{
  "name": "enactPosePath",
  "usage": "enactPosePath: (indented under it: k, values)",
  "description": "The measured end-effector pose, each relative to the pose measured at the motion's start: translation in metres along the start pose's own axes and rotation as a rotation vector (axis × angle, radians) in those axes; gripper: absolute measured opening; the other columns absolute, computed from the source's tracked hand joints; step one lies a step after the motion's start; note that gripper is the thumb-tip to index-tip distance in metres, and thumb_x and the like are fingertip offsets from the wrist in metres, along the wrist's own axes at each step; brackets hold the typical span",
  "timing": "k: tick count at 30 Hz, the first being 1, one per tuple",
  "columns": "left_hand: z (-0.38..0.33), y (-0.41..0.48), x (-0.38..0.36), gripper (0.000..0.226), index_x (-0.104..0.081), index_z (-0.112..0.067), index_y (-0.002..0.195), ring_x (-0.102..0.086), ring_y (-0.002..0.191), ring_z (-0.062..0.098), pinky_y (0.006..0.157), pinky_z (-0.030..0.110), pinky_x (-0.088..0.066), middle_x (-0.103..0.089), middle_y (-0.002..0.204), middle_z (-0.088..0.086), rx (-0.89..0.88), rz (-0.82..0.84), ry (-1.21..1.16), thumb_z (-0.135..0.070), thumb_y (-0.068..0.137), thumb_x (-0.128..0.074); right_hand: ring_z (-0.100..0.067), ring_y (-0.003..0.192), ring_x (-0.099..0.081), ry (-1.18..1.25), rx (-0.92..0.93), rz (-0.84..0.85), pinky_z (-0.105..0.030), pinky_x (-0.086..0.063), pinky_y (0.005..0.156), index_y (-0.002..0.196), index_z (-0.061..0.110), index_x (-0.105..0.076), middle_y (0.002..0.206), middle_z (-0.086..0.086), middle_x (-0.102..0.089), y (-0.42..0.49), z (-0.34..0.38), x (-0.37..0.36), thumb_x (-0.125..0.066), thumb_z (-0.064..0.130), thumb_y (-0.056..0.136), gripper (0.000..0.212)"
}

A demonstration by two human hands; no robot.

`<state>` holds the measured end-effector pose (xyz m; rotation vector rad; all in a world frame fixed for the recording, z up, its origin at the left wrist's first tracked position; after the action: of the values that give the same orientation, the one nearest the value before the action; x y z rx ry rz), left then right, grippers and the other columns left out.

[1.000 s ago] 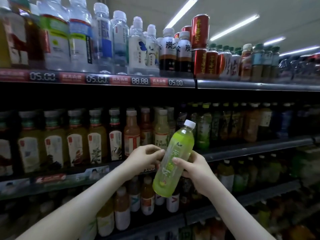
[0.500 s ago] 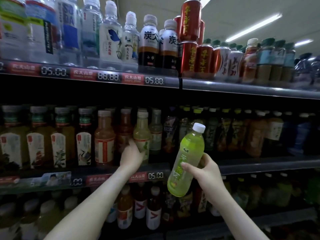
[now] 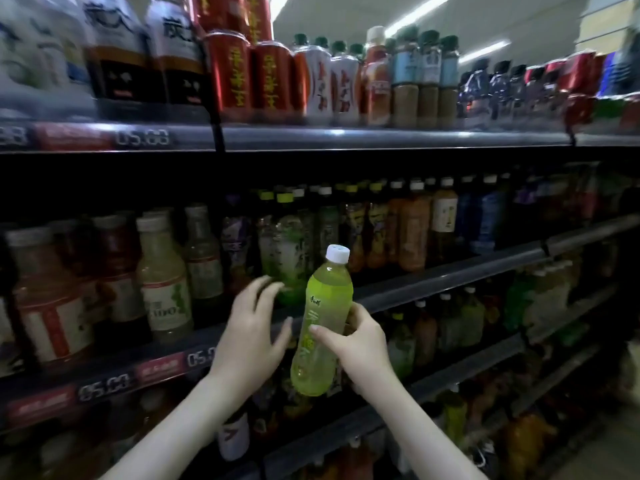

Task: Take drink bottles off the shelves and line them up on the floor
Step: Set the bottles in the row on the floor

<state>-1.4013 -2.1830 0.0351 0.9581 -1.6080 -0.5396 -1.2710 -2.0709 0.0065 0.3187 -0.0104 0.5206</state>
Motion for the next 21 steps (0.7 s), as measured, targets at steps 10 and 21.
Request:
enactPosePath:
  k: [10, 21]
  values:
    - [-0.171, 0.024, -0.132, 0.033, -0.052, -0.031, 0.122, -0.058, 0.103, -0.004, 0.089, 0.027, -0.05, -0.063, 0.111, -0.018, -0.021, 0.35, -0.468, -0.029, 0.09, -0.06, 0.002, 0.085, -0.066, -0.083, 0.01, -0.138, -0.025, -0.056, 0.078, 0.104, 0.024, -0.065, 0.092, 0.011, -0.072, 0.012, -0.019, 0.197, -0.086, 0.024, 0.066, 0.044]
    - [-0.351, 0.062, -0.279, 0.03, -0.055, -0.029, 0.12, -0.06, 0.092, -0.002, 0.085, 0.024, -0.051, -0.062, 0.102, -0.014, 0.188, 0.26, -0.592, -0.029, 0.09, -0.058, -0.004, 0.092, -0.065, -0.151, 0.039, -0.213, -0.025, -0.053, 0.078, 0.11, 0.023, -0.062, 0.098, 0.011, -0.07, 0.055, -0.05, 0.444, -0.085, 0.021, 0.068, 0.048]
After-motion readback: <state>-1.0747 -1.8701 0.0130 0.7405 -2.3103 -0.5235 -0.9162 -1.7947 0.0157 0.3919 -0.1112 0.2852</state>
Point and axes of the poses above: each hand's wrist, its own y-axis towards the middle knuckle, its own x-axis out of the back of the hand, z = x × y, the point moved 5 cm from there along y, towards the middle knuckle
